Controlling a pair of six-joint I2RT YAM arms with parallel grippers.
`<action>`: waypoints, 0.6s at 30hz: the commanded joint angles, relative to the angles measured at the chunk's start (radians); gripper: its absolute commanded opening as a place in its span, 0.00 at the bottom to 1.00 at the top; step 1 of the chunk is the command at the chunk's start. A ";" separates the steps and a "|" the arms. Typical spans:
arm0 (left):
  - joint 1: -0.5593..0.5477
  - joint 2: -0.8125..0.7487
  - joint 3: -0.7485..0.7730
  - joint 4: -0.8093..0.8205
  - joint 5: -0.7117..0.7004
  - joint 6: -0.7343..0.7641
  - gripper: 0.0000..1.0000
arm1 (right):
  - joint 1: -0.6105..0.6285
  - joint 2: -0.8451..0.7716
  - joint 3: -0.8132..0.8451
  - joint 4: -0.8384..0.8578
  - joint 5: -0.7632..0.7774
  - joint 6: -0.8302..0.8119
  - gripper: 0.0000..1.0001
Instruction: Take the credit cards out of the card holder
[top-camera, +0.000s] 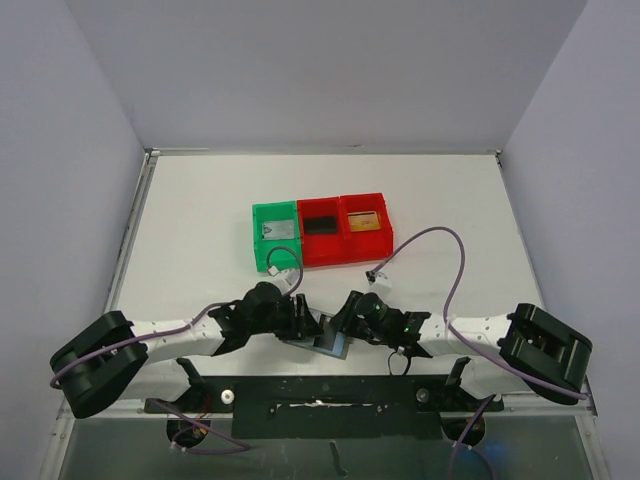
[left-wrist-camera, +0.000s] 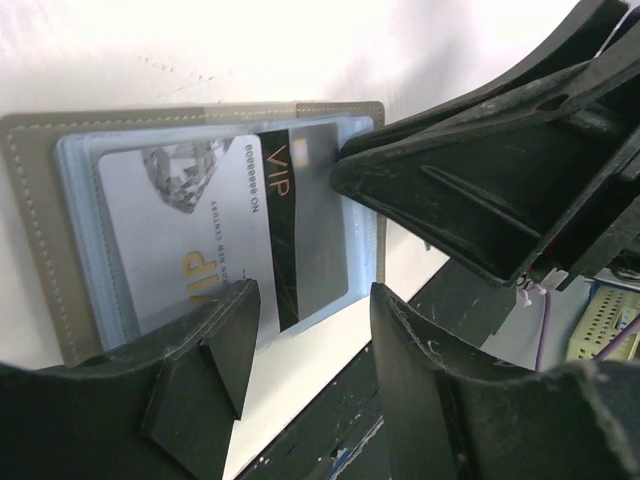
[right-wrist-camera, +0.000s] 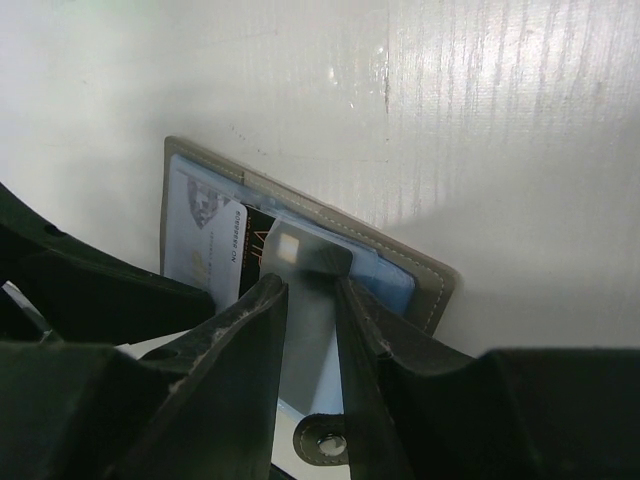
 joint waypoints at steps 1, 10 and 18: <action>0.008 0.025 0.028 0.078 0.020 0.002 0.47 | -0.001 0.034 -0.058 -0.012 -0.034 0.020 0.29; 0.026 0.039 0.033 -0.075 -0.097 0.037 0.47 | 0.000 -0.019 -0.034 -0.112 0.013 0.004 0.29; 0.028 0.019 0.039 -0.144 -0.159 0.048 0.47 | 0.012 -0.073 0.012 -0.206 0.042 -0.043 0.30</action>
